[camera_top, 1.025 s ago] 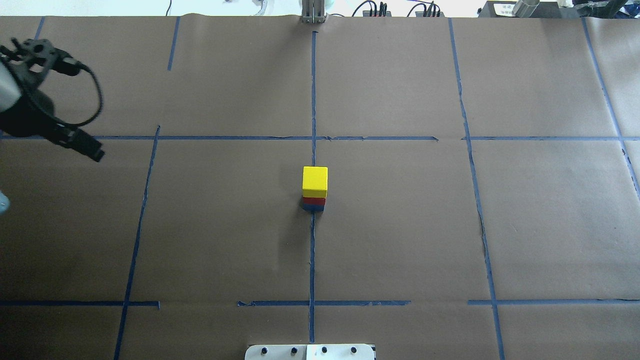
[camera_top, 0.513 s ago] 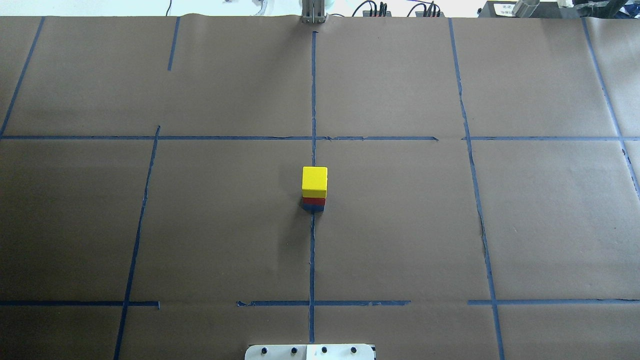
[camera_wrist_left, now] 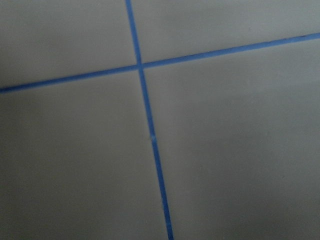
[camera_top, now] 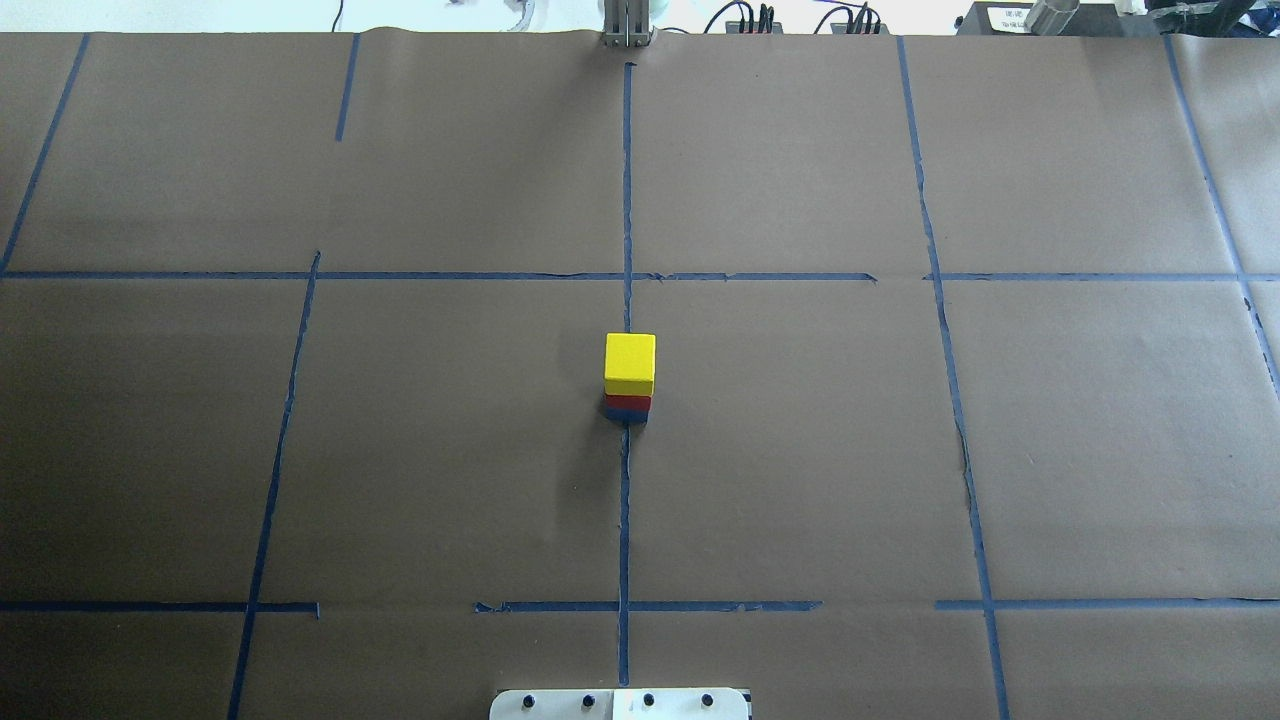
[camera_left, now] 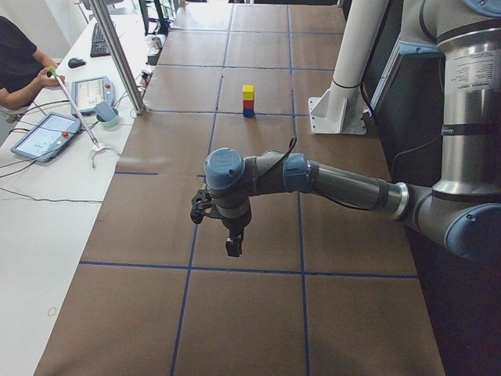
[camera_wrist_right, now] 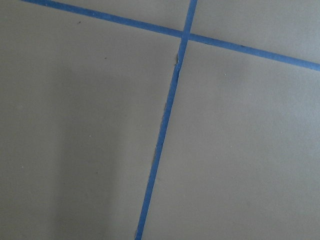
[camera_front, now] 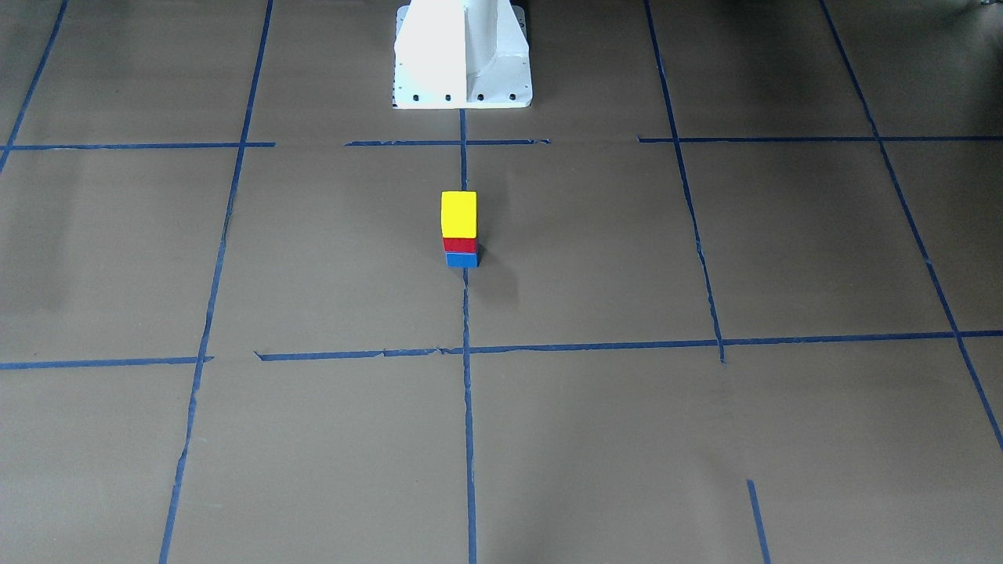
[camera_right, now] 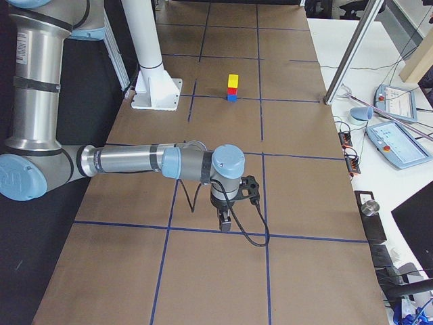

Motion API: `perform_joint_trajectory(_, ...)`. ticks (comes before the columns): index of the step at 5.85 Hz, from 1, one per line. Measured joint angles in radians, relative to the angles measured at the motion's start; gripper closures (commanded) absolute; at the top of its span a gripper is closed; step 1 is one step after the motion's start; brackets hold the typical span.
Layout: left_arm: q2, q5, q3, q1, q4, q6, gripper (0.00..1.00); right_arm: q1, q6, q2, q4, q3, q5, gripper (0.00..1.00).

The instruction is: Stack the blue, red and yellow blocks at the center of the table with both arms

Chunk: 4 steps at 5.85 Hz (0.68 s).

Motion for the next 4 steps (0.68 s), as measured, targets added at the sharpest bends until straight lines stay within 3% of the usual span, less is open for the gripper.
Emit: perform_joint_trajectory(4,0.024,-0.044,0.157,-0.002,-0.186,-0.066,0.0,-0.007,0.016,-0.01,-0.021,0.012,0.041,0.0)
